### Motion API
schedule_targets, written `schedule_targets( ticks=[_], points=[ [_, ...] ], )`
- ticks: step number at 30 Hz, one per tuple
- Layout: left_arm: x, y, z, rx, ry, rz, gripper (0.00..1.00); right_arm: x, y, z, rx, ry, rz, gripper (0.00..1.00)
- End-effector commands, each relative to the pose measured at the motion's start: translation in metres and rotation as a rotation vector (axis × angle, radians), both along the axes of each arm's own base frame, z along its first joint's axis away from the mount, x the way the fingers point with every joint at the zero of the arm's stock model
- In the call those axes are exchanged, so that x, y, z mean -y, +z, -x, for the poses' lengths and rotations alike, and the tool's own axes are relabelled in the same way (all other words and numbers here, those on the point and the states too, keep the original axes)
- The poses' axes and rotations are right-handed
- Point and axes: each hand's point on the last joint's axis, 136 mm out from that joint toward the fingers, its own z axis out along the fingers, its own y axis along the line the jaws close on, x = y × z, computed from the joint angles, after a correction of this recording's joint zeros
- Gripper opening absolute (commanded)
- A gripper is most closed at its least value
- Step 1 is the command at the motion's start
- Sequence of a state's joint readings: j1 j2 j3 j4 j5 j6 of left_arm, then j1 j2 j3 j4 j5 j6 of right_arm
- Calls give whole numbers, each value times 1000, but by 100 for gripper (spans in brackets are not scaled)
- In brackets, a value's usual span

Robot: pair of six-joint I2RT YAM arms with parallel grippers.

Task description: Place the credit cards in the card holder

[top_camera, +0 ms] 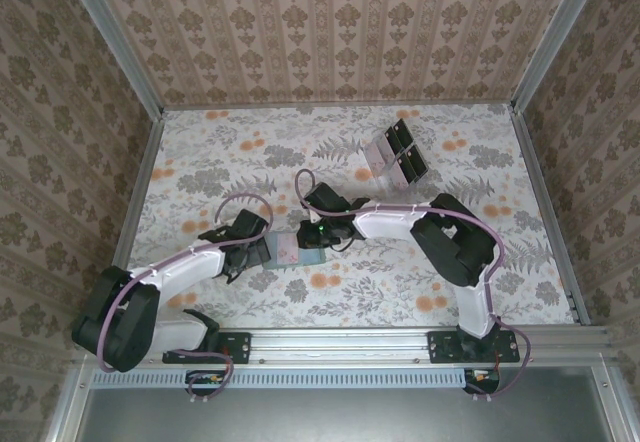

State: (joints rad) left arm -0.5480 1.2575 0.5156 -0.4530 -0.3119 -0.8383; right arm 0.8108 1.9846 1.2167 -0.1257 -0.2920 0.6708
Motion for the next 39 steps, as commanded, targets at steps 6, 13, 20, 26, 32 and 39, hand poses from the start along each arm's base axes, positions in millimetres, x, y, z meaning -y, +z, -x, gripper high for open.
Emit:
schedule_targets(
  ticks=[6, 13, 20, 26, 32, 39],
  points=[
    [-6, -8, 5, -15, 15, -11, 100, -13, -6, 5, -17, 47, 17, 13],
    [-4, -10, 5, -13, 9, -1, 100, -23, -11, 8, -33, 60, 11, 13],
    [-3, -11, 4, -14, 6, 4, 100, -36, -10, 8, -51, 65, -21, 13],
    [-2, -11, 4, -14, 4, 11, 100, -50, -6, 7, -61, 76, -54, 13],
    [2, -5, 1, -4, -9, 22, 100, -41, 19, 5, -5, 61, -80, 21],
    [5, 14, -5, 42, -24, 42, 100, -6, 10, 5, 11, -4, -49, 32]
  ],
)
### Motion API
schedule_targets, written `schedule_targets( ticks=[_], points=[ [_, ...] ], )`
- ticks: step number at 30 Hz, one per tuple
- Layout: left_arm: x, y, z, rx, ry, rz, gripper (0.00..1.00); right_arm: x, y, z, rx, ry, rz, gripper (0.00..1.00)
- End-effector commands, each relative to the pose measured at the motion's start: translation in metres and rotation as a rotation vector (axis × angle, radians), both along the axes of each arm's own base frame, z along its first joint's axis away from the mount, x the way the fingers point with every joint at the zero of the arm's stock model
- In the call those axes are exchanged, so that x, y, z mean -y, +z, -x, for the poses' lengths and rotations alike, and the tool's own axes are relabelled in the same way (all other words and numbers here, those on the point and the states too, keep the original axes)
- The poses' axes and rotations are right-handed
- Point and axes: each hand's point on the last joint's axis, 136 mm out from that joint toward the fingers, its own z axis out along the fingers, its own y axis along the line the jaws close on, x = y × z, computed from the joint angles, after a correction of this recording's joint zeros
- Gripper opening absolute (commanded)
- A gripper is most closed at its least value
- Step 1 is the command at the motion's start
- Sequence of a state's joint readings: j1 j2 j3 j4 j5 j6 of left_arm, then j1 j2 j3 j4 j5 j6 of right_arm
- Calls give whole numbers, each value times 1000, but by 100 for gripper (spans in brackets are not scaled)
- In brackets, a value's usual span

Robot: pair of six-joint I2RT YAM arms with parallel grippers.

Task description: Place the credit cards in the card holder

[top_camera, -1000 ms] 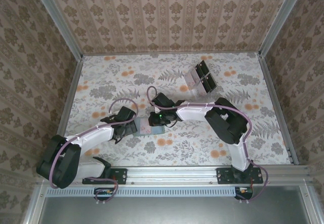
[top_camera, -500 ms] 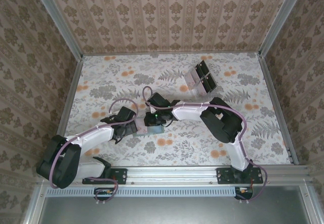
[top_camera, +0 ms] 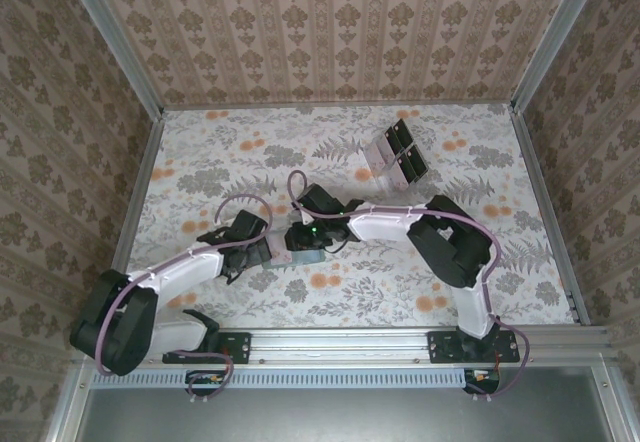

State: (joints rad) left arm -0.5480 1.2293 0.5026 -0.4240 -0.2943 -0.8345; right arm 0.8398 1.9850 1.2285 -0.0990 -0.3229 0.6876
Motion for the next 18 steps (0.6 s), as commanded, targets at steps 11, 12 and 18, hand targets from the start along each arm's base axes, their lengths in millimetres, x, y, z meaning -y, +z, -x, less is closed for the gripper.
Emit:
schedule_targets(
  ticks=[11, 12, 18],
  points=[
    [2, 25, -10, 38, -57, -6, 100, 68, -35, 12, -47, -129, 118, 25],
    [3, 25, -10, 38, -59, -5, 100, 71, -34, 13, -44, -132, 124, 25],
    [10, 22, -15, 28, -86, 10, 100, 68, -9, 10, 4, -127, 80, 24]
  ],
)
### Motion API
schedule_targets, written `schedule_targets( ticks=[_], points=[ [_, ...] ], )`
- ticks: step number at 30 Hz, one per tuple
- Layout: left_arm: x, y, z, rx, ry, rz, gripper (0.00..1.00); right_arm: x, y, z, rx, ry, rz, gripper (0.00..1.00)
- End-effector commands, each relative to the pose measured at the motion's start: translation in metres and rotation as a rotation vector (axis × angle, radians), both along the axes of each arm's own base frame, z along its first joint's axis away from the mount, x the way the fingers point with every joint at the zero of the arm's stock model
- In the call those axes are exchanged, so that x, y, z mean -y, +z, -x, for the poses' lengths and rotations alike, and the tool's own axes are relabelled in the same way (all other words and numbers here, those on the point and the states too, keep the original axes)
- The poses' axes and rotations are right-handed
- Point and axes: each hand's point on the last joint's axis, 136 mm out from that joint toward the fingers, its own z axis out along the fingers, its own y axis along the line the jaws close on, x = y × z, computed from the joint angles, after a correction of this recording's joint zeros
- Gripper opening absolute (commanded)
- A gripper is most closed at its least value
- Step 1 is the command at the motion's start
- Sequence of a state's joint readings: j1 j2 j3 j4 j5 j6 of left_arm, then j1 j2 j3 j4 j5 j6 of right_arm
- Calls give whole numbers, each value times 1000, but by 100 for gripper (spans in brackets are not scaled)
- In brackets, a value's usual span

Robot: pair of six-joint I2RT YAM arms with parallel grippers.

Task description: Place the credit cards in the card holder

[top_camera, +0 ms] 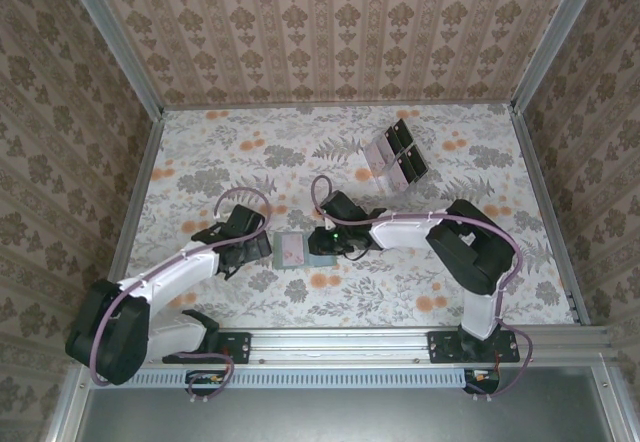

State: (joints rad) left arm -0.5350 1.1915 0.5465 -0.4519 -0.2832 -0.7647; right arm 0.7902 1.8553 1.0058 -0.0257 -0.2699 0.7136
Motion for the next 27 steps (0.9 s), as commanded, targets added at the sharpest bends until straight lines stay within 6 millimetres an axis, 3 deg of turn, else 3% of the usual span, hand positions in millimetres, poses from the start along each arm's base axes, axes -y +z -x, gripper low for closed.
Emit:
schedule_targets(
  ticks=[1, 5, 9, 15, 27],
  points=[
    [6, 0, -4, -14, -35, 2, 100, 11, 12, 1, 17, -19, 28, 24],
    [10, -5, -4, -27, -46, 6, 100, 3, 34, -4, 64, 5, 10, 22],
    [14, -12, -3, -44, -55, 5, 100, -7, 38, -4, 70, 35, 8, 16],
    [18, -20, -1, -63, -70, -5, 100, -22, 26, -2, 43, 62, 12, 6],
    [21, -29, 1, -82, -82, -15, 100, -31, 5, 5, 2, 79, 31, 0]
  ],
)
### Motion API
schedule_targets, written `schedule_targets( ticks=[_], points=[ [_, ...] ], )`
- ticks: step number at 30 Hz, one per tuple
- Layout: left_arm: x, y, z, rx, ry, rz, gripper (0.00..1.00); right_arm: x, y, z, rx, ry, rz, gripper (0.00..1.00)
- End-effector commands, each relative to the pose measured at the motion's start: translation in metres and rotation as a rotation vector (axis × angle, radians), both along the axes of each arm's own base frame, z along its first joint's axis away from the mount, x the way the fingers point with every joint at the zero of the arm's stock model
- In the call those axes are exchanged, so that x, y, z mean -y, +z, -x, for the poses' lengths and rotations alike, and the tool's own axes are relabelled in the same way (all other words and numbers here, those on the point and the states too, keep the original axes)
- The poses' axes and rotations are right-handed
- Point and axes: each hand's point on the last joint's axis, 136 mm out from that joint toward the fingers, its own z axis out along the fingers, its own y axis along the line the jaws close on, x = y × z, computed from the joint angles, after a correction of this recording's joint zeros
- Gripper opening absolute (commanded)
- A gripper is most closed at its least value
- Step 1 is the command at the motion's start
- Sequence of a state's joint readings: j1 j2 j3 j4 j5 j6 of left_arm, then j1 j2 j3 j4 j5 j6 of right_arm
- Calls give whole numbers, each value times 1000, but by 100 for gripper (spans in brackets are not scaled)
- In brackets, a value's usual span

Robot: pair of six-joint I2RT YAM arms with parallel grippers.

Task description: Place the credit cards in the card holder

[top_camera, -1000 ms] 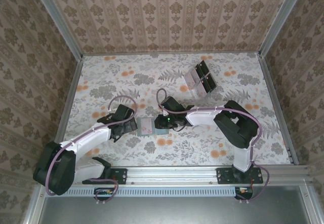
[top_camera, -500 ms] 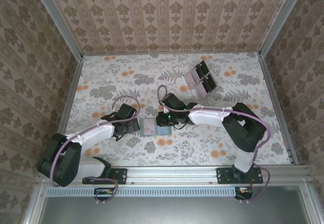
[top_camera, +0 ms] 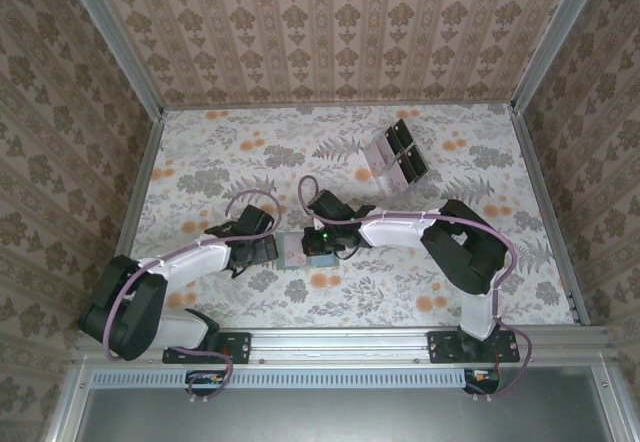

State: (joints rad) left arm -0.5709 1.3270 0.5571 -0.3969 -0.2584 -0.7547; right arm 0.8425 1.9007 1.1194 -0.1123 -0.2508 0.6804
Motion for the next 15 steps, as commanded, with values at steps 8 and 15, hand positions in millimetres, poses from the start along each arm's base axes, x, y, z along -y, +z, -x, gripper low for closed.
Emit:
schedule_targets(
  ticks=[8, 15],
  points=[
    [9, -9, 0, -19, -35, 5, 100, -9, -11, 3, -38, 11, -1, 0],
    [10, -11, 1, -22, -40, 6, 100, -14, -12, 4, -46, 16, -13, 0]
  ],
)
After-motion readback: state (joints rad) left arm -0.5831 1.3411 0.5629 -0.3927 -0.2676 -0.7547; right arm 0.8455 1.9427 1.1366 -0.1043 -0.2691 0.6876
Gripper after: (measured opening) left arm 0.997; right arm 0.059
